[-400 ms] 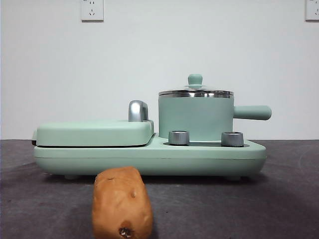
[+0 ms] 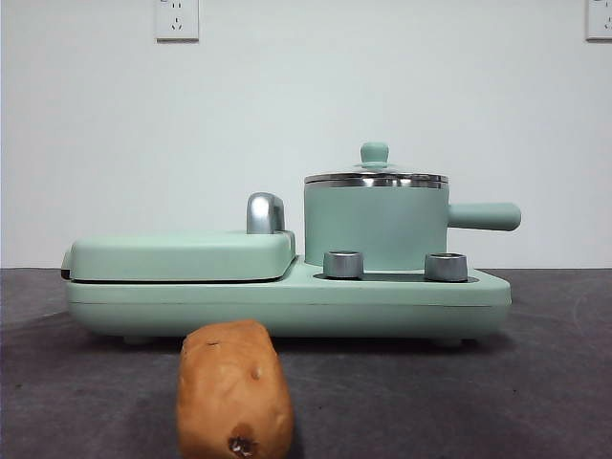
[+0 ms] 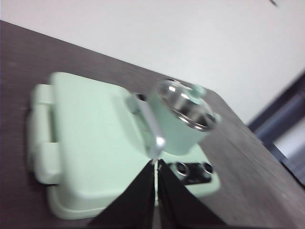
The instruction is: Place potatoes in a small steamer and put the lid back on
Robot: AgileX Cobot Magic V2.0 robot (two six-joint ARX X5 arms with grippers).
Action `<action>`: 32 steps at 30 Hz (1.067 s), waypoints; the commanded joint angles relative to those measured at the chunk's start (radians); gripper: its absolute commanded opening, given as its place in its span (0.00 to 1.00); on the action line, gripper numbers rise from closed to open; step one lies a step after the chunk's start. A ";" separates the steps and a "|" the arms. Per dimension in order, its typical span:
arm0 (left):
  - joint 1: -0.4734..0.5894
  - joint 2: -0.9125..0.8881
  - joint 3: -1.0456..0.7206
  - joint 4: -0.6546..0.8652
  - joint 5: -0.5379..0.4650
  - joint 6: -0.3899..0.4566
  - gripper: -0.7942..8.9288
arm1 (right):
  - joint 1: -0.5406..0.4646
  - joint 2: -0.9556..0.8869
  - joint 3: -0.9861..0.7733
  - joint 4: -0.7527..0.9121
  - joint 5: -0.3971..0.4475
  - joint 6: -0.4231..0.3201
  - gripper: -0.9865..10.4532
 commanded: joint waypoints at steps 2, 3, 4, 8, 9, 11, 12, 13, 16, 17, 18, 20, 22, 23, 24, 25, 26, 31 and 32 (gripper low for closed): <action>-0.003 0.095 0.080 0.009 0.061 0.032 0.09 | 0.001 0.078 0.109 -0.071 -0.071 -0.093 0.10; -0.003 0.123 0.101 0.008 0.077 0.032 0.09 | 0.001 0.100 0.136 -0.094 -0.088 -0.122 0.10; -0.003 0.151 0.121 0.008 0.099 0.032 0.09 | 0.001 0.122 0.161 -0.115 -0.099 -0.152 0.10; -0.009 0.255 0.198 0.009 0.177 0.032 0.09 | 0.001 0.206 0.232 -0.164 -0.173 -0.234 0.10; -0.014 0.282 0.219 0.009 0.193 0.032 0.09 | 0.001 0.227 0.244 -0.168 -0.195 -0.245 0.10; -0.027 0.334 0.263 0.005 0.203 0.032 0.09 | 0.001 0.264 0.261 -0.171 -0.246 -0.257 0.10; -0.033 0.354 0.282 0.004 0.203 0.032 0.09 | 0.001 0.278 0.264 -0.171 -0.272 -0.257 0.10; -0.041 0.376 0.302 -0.002 0.203 0.033 0.09 | 0.001 0.294 0.266 -0.170 -0.299 -0.261 0.10; -0.062 0.430 0.362 -0.051 0.203 0.080 0.12 | 0.001 0.325 0.266 -0.173 -0.323 -0.273 0.10; -0.068 0.444 0.378 -0.071 0.203 0.094 0.12 | 0.001 0.331 0.266 -0.174 -0.322 -0.277 0.10; -0.075 0.459 0.396 -0.095 0.203 0.113 0.12 | 0.001 0.337 0.266 -0.174 -0.322 -0.277 0.10; -0.089 0.481 0.422 -0.133 0.203 0.146 0.12 | 0.001 0.341 0.266 -0.174 -0.321 -0.277 0.10; -0.101 0.500 0.441 -0.156 0.203 0.164 0.19 | 0.001 0.341 0.266 -0.174 -0.320 -0.277 0.10; -0.107 0.509 0.447 -0.161 0.203 0.165 0.24 | 0.001 0.341 0.266 -0.174 -0.320 -0.277 0.10; -0.114 0.518 0.454 -0.164 0.203 0.168 0.30 | 0.001 0.341 0.266 -0.174 -0.320 -0.278 0.10; -0.121 0.529 0.462 -0.171 0.203 0.173 0.36 | 0.001 0.341 0.266 -0.174 -0.320 -0.280 0.13; -0.127 0.539 0.470 -0.176 0.203 0.181 0.39 | 0.001 0.341 0.266 -0.174 -0.320 -0.279 0.17; -0.172 0.598 0.513 -0.185 0.203 0.198 0.51 | 0.001 0.341 0.266 -0.174 -0.320 -0.278 0.45; -0.183 0.612 0.524 -0.188 0.203 0.208 0.54 | 0.001 0.341 0.266 -0.174 -0.320 -0.275 0.48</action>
